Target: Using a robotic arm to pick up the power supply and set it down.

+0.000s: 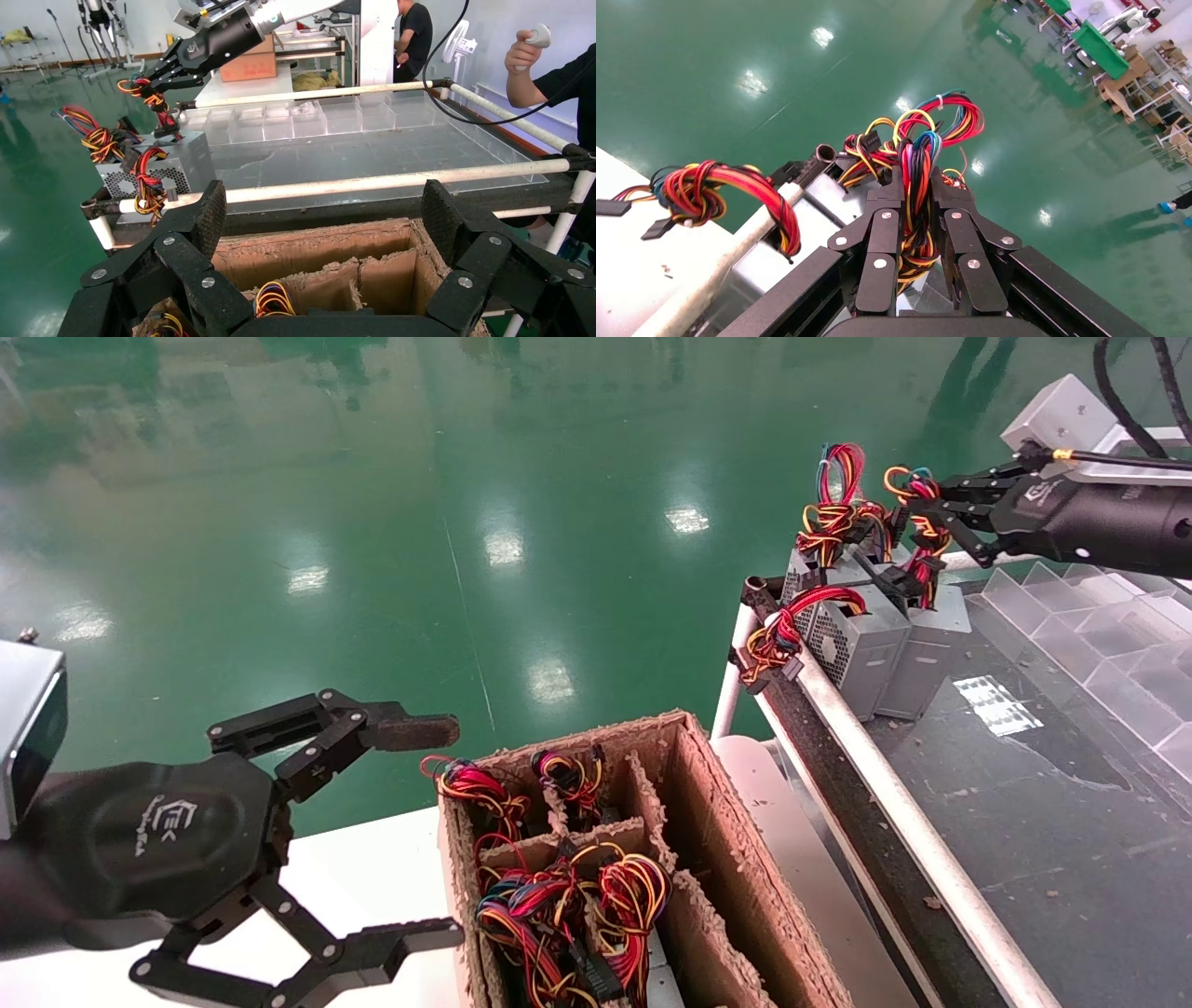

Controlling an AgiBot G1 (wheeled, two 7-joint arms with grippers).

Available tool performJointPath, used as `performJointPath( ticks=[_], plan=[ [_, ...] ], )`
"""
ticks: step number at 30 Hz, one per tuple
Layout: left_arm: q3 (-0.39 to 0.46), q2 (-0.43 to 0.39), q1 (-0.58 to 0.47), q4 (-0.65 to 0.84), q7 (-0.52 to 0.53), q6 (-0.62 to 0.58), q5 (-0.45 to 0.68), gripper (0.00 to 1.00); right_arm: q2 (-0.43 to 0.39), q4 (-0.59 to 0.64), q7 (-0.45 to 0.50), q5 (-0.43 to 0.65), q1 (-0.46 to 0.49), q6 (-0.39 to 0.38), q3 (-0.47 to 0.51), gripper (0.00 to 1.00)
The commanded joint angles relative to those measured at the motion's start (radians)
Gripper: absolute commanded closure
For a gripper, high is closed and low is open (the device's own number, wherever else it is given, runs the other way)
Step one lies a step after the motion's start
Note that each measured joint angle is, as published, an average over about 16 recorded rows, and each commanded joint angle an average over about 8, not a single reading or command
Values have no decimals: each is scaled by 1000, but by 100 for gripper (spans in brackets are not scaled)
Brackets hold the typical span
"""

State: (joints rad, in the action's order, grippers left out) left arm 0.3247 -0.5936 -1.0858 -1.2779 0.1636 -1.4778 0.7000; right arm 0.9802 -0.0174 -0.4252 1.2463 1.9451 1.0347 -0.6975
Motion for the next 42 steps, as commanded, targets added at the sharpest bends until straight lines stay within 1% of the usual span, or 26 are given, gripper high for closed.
performJointPath(
  ticks=[1, 6, 7, 8, 9, 15, 16, 17, 27, 34, 37, 42],
  plan=[
    [0, 0, 0, 0, 0, 0, 0, 0, 8, 2, -1, -1, 1, -7, 1, 100],
    [0, 0, 0, 0, 0, 0, 0, 0, 30, 4, -1, -4, 4, -30, 3, 100],
    [0, 0, 0, 0, 0, 0, 0, 0, 34, 5, -2, -5, 5, -33, 3, 99],
    [0, 0, 0, 0, 0, 0, 0, 0, 37, 5, -2, -5, 5, -36, 3, 95],
    [0, 0, 0, 0, 0, 0, 0, 0, 40, 6, -2, -5, 5, -37, 3, 86],
    [0, 0, 0, 0, 0, 0, 0, 0, 48, 11, -4, -2, 2, -37, 1, 12],
    [0, 0, 0, 0, 0, 0, 0, 0, 48, 12, -4, -2, 1, -36, 1, 3],
    [1, 0, 0, 0, 0, 0, 0, 0, 48, 12, -4, -1, 0, -35, 1, 0],
    [1, 0, 0, 0, 0, 0, -1, 0, 44, 13, -3, -1, 5, -19, 1, 0],
    [1, 0, 0, 0, -1, 0, -1, 0, 33, 11, 1, -12, 18, 9, 8, 0],
    [1, 0, 0, 0, -1, 0, -1, 0, 20, 12, 18, -41, 27, 46, 28, 0],
    [1, 1, 0, 0, -1, 1, -1, 0, -19, 34, 97, -152, 37, 160, 106, 0]
  ],
)
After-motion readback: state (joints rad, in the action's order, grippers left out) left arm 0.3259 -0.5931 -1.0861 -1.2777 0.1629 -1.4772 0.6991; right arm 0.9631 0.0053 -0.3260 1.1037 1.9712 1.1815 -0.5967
